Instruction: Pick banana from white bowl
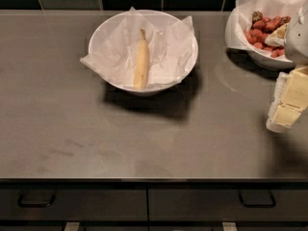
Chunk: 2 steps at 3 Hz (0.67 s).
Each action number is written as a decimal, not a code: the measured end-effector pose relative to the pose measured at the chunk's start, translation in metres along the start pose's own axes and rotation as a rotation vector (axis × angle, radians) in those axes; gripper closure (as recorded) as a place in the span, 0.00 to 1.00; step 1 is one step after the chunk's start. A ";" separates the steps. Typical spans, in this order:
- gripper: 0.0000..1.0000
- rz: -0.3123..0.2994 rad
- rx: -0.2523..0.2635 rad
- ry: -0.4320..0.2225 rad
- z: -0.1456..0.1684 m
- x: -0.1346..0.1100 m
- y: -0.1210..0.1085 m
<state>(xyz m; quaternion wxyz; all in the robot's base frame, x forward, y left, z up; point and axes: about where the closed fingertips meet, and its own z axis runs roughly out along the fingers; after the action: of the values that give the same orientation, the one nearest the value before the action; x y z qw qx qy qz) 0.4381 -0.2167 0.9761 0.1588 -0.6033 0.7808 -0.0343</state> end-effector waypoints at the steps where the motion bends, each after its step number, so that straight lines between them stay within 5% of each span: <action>1: 0.00 0.000 0.000 0.000 0.000 0.000 0.000; 2: 0.00 -0.026 0.000 -0.036 -0.003 -0.006 -0.003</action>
Offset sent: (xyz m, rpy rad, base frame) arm 0.0064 0.0081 0.0056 0.0602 -0.0064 0.0785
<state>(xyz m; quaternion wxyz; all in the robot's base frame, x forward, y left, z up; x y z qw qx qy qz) 0.4413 -0.2123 0.9810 0.1726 -0.6141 0.7697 -0.0254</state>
